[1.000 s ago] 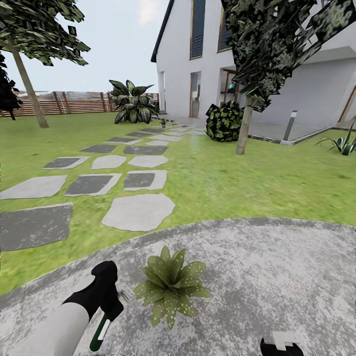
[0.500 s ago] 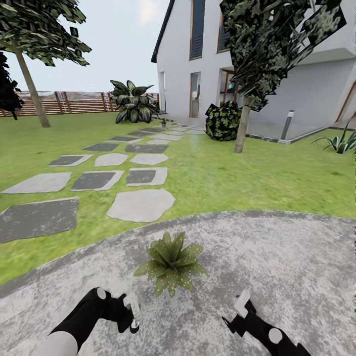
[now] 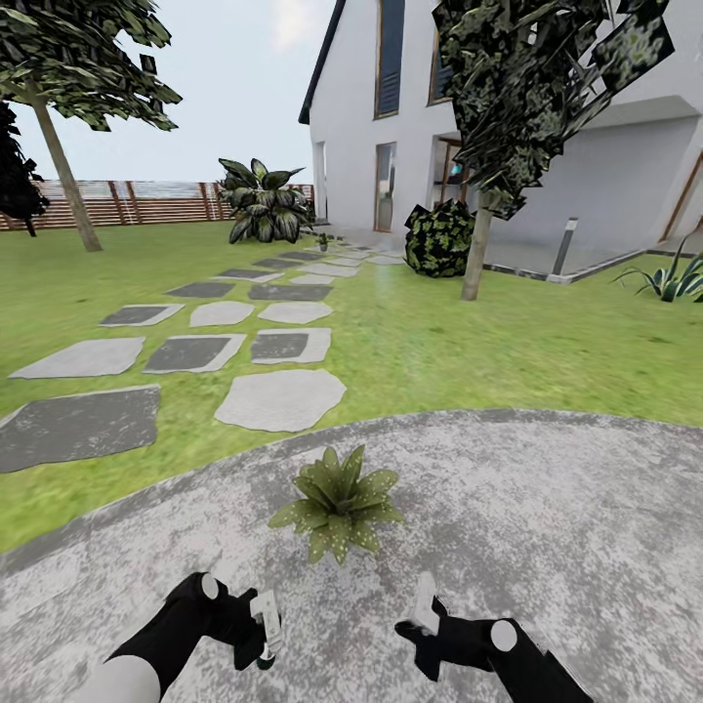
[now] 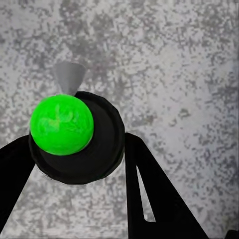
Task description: Pick up the pesticide atomizer in the garden and spray insectifuge to fully cover both potted plants in the garden.
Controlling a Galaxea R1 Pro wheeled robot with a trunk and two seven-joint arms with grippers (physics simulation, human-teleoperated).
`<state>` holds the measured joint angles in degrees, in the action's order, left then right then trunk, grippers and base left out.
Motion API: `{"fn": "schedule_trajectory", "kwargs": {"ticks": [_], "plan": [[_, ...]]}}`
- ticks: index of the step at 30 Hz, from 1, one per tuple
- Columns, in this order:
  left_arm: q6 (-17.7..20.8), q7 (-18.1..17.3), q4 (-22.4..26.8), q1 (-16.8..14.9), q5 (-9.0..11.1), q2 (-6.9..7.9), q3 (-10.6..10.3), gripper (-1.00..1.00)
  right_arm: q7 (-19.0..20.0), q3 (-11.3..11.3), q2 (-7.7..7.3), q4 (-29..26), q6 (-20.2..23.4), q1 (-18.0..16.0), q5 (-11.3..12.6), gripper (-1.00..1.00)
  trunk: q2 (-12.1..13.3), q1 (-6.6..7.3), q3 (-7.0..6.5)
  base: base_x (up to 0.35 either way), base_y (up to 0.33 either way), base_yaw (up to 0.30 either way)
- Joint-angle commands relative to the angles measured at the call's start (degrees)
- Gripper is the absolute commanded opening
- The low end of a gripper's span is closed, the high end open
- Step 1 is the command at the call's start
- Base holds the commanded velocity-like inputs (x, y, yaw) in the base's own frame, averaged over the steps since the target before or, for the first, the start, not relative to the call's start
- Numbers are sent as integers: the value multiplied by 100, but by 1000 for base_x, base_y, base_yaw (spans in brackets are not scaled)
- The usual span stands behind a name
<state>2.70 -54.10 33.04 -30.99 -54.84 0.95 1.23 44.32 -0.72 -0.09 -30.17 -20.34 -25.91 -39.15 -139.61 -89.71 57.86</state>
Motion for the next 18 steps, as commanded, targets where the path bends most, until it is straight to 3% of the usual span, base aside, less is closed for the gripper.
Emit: {"fn": "schedule_trajectory", "kwargs": {"ticks": [1,8,10,12,18], "plan": [[5,-32,9,2,-17,-21,17,-100,45,-8,63,-6,-22,-2,-36,-100,-2,1,5,0,0,0],[-628,19,-347,6,-29,-235,19,-100,478,-7,392,-15,-22,-2,-40,-100,-2,1,5,0,0,0],[-815,26,-493,6,-129,-403,18,-100,487,-7,418,-15,-22,-2,-40,-100,-2,1,5,0,0,0],[-879,36,-544,6,-352,-549,18,-100,493,-6,512,-16,-24,-2,-40,-100,-2,1,5,0,0,0],[-910,39,-628,16,-518,-686,7,-100,490,1,756,-15,-26,-2,-44,-100,-2,1,5,0,0,0]]}}
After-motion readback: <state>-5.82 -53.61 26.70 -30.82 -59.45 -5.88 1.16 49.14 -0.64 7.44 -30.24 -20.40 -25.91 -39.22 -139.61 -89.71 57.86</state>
